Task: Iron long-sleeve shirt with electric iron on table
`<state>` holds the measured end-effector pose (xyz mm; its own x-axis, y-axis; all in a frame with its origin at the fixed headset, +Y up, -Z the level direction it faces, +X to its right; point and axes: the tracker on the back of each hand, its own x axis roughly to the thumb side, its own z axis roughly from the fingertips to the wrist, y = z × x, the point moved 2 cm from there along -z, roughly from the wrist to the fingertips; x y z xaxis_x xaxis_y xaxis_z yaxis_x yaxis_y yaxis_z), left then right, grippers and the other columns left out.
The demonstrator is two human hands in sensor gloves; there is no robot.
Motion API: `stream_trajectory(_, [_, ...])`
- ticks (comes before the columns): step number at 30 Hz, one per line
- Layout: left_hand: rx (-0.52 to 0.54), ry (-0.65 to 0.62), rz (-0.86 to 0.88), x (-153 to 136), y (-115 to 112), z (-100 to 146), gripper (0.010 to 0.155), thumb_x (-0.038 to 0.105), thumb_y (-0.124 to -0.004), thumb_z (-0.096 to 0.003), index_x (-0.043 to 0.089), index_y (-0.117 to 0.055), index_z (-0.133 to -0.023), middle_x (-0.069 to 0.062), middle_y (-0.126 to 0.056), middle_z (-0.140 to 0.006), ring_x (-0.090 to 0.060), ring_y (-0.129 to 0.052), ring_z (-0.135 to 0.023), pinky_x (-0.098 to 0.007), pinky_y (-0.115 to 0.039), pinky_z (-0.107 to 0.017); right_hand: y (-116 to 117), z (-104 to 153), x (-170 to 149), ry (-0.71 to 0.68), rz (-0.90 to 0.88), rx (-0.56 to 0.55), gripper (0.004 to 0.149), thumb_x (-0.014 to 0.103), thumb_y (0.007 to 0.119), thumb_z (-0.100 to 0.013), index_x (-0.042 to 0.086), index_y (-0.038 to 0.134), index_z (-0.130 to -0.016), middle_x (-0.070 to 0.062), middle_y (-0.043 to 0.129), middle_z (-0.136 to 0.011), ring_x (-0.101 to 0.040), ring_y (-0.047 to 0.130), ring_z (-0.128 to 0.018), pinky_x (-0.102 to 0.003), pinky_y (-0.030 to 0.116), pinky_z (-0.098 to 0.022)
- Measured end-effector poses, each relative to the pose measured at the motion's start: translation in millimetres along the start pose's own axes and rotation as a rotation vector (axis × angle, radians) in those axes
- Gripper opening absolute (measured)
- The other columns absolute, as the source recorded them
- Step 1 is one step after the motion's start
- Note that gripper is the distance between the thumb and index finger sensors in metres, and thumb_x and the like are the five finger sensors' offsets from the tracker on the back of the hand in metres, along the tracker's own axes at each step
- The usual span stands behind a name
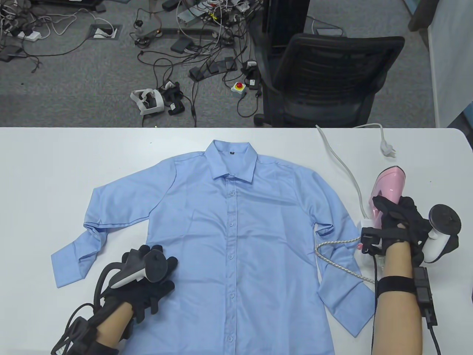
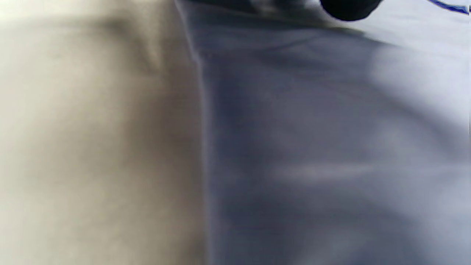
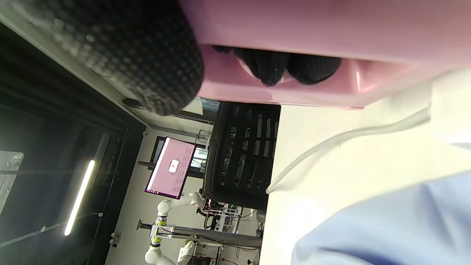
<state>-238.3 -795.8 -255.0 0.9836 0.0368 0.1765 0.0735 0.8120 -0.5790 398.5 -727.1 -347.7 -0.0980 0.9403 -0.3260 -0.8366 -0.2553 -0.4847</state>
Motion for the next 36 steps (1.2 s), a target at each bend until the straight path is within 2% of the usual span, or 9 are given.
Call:
stream_trajectory(4, [-0.012,-0.001,-0.006,2,-2,-1,0.066,0.063,-0.057,-0.0519,0.048,-0.022,-0.106,0.004,0.003,-0.116,-0.027,0.003,-0.105,-0.060,-0.003,-0.071,7,-13,-1,0.051,0.019,0.089,0.041,0.045,0.090,-0.035,0.031,0.065,-0.065,0.013,0.077,-0.069,-0.015,0.079,-0.083,-0.054,0.040,-0.069])
stream_trajectory(15, [-0.042,-0.002,0.009,4,-2,1,0.067,0.063,-0.056,-0.0520,0.048,-0.018,-0.105,0.003,0.004,-0.116,-0.028,0.004,-0.105,-0.060,-0.004,-0.071,9,-33,0,0.085,0.028,0.089,0.042,0.044,0.090,-0.035,0.029,0.065,-0.065,0.011,0.077,-0.069,-0.018,0.078,-0.082,-0.055,0.039,-0.067])
stream_trajectory(20, [-0.050,0.002,0.013,4,-2,1,0.068,0.063,-0.056,-0.0520,0.048,-0.016,-0.105,0.003,0.005,-0.115,-0.028,0.004,-0.105,-0.060,-0.004,-0.071,13,-36,8,0.120,0.121,0.114,0.042,0.046,0.087,-0.037,0.029,0.064,-0.068,0.009,0.075,-0.071,-0.021,0.076,-0.083,-0.056,0.040,-0.066])
stream_trajectory(23, [-0.054,0.003,0.017,4,-3,1,0.068,0.063,-0.056,-0.0520,0.048,-0.016,-0.104,0.003,0.005,-0.115,-0.028,0.004,-0.105,-0.060,-0.004,-0.071,14,-34,15,0.177,0.214,0.073,0.042,0.048,0.084,-0.038,0.032,0.063,-0.071,0.007,0.072,-0.078,-0.028,0.068,-0.090,-0.059,0.041,-0.066])
stream_trajectory(24, [-0.056,0.003,0.017,4,-3,1,0.068,0.064,-0.056,-0.0520,0.048,-0.016,-0.104,0.003,0.005,-0.115,-0.028,0.004,-0.105,-0.060,-0.004,-0.071,13,-34,17,0.186,0.268,0.044,0.043,0.050,0.083,-0.038,0.035,0.064,-0.072,0.005,0.071,-0.083,-0.037,0.058,-0.095,-0.060,0.043,-0.065])
stream_trajectory(27, [-0.061,0.000,0.024,4,-3,1,0.068,0.064,-0.056,-0.0520,0.048,-0.015,-0.104,0.003,0.005,-0.115,-0.028,0.004,-0.105,-0.060,-0.004,-0.071,12,-34,22,0.193,0.368,0.001,0.045,0.052,0.082,-0.036,0.037,0.064,-0.074,0.003,0.071,-0.087,-0.036,0.070,-0.089,-0.056,0.058,-0.063])
stream_trajectory(31, [-0.067,-0.002,0.029,4,-4,0,0.068,0.064,-0.056,-0.0520,0.047,-0.014,-0.104,0.002,0.006,-0.115,-0.029,0.004,-0.105,-0.060,-0.004,-0.071,11,-31,21,0.239,0.374,-0.048,0.047,0.052,0.082,-0.036,0.037,0.063,-0.076,0.000,0.069,-0.090,-0.038,0.072,-0.087,-0.057,0.060,-0.062])
stream_trajectory(36, [-0.071,-0.004,0.030,4,-4,0,0.069,0.064,-0.055,-0.0520,0.047,-0.013,-0.104,0.002,0.007,-0.115,-0.029,0.004,-0.105,-0.060,-0.004,-0.071,13,-30,14,0.261,0.411,-0.057,0.048,0.050,0.083,-0.036,0.038,0.062,-0.077,-0.002,0.067,-0.092,-0.037,0.074,-0.087,-0.056,0.061,-0.062])
